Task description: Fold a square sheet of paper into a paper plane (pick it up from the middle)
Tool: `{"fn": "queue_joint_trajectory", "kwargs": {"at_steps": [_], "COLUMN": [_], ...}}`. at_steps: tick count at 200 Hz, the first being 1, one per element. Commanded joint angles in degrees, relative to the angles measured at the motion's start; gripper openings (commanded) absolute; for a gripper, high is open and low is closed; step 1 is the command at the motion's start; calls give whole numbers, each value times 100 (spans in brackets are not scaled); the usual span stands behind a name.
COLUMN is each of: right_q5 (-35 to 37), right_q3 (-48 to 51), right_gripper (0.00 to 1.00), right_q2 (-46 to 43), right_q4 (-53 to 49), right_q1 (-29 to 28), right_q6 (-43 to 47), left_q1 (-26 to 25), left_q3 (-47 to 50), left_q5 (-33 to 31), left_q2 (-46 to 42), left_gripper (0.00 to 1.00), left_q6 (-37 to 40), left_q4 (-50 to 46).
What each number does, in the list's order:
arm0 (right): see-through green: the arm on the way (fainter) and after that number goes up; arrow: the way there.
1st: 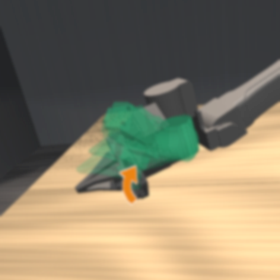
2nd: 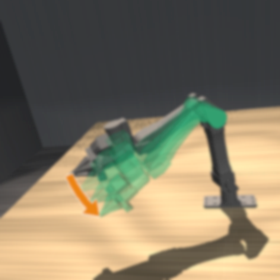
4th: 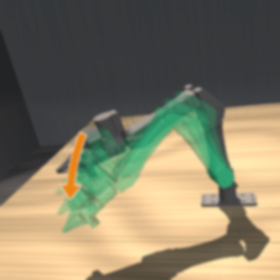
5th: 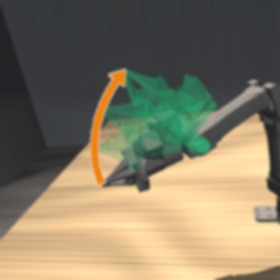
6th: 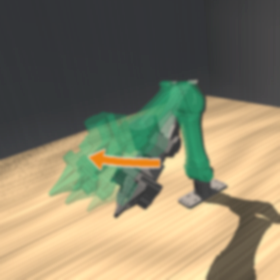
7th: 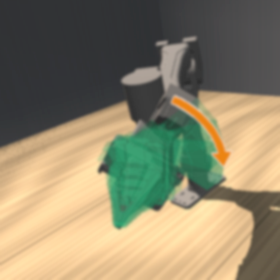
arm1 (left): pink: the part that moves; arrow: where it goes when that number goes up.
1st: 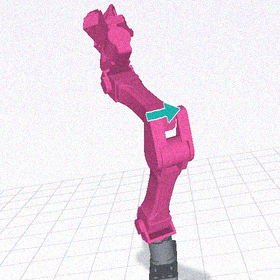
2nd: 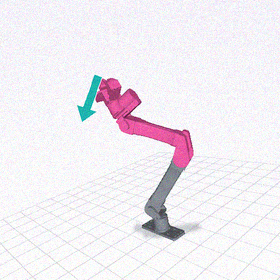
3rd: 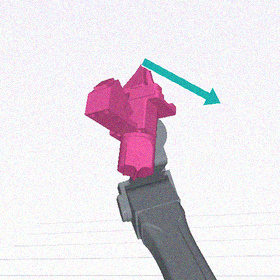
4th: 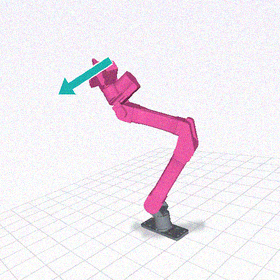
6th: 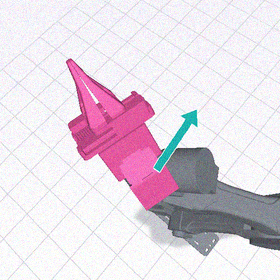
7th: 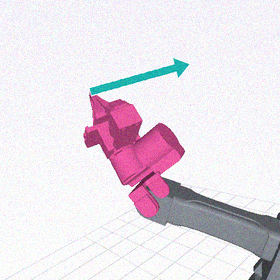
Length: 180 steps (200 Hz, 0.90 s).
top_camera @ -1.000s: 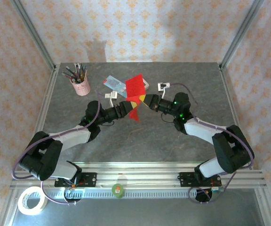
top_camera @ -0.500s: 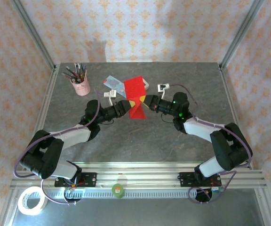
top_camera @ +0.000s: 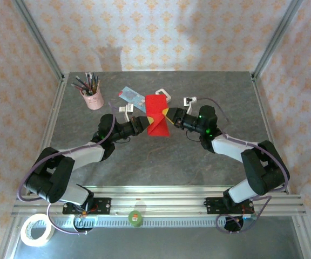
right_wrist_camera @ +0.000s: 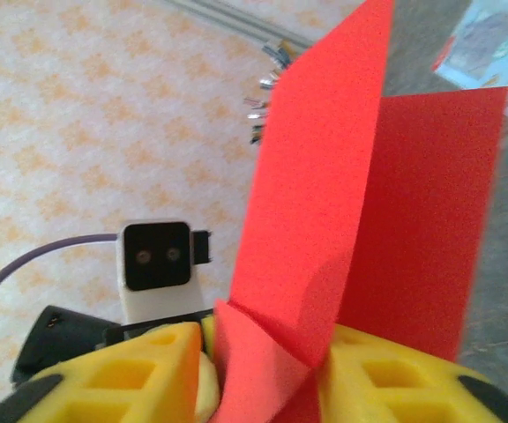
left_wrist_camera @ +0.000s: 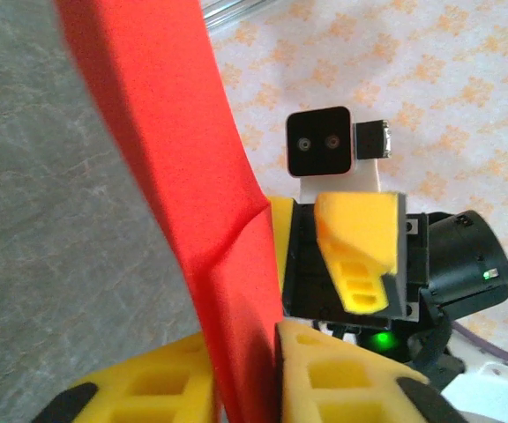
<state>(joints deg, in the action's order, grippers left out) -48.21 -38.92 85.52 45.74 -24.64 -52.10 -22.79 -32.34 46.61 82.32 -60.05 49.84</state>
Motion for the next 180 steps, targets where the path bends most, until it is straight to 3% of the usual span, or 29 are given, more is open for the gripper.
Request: {"fn": "queue_joint_trajectory", "kwargs": {"at_steps": [1, 33, 61, 82, 123, 180], "right_q5": [553, 1530, 2286, 2622, 2884, 3149], "right_q3": [103, 188, 245, 186, 78, -6], "right_gripper": [47, 61, 69, 70, 71, 71], "right_q2": [-331, -775, -1135, -1225, -1191, -1193], "right_q4": [-595, -1575, -2172, -2537, -2911, -3289], "right_q1": [156, 373, 429, 442, 435, 451], "right_q6": [244, 492, 769, 939, 1088, 1245], "left_q1": [73, 133, 134, 126, 48, -738], "left_q3": [-237, -466, -1017, -1450, -2162, -3329], "left_q5": [-44, -364, -1672, -2646, -4289, -6826], "left_q2": [71, -25, -306, -392, -331, 504], "left_gripper": [18, 15, 13, 11, 9, 9], "left_q6": [312, 1066, 2463, 3021, 3651, 3917], "left_q4": [-320, -1455, -3677, -4926, -6441, -8188]}}
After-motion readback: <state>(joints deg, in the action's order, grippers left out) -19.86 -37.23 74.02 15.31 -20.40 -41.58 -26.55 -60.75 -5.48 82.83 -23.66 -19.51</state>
